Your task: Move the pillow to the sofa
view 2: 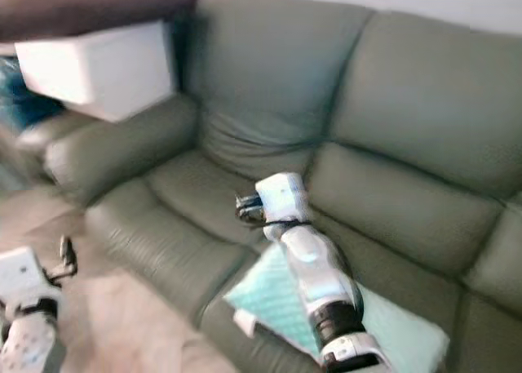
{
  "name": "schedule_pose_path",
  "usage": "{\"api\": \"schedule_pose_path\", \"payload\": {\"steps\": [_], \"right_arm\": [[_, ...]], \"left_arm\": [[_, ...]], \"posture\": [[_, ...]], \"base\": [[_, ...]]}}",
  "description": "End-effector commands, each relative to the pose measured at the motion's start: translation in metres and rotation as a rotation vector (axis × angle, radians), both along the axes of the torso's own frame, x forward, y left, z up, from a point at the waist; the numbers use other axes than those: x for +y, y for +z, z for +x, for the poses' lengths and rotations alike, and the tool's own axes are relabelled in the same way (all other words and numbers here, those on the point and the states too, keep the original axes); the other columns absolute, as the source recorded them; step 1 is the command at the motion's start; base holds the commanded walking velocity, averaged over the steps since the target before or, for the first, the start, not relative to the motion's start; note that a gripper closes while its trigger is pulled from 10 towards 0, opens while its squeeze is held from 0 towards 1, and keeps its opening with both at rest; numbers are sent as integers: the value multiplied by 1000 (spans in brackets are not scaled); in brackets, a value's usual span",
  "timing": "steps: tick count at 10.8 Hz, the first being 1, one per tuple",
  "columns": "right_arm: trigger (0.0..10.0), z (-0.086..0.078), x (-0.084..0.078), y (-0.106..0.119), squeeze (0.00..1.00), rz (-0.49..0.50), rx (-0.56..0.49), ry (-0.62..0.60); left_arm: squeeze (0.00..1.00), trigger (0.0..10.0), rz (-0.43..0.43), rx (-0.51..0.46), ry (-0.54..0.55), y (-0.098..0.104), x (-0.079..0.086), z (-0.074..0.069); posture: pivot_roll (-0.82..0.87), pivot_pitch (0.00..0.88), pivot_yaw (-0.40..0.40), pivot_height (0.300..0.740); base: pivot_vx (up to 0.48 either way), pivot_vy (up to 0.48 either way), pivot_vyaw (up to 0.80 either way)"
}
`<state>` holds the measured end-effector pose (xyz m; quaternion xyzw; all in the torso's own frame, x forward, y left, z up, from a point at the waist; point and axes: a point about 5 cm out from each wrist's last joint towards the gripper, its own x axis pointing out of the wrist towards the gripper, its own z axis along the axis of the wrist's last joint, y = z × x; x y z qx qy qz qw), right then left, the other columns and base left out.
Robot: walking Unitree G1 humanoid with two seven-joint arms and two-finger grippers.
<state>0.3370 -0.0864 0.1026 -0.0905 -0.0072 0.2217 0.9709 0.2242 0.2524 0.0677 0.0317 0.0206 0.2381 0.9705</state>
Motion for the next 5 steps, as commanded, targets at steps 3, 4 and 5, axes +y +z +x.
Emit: {"api": "schedule_pose_path", "payload": {"steps": [3,4,5], "right_arm": [[10000,2,-11,1,0,3,1,-20],[10000,2,-11,1,0,6,1,-21],[10000,2,-11,1,0,6,0,-19]], "left_arm": [[0,10000,-14,5,-6,-2,-3,-2],[0,10000,-17,6,-6,-3,-3,-2],[0,10000,-20,4,-5,-3,-3,-2]], "posture": [[-130,0,37,740],[-129,0,37,740],[-130,0,37,740]], "base": [[0,0,533],[0,0,0],[0,0,0]]}}
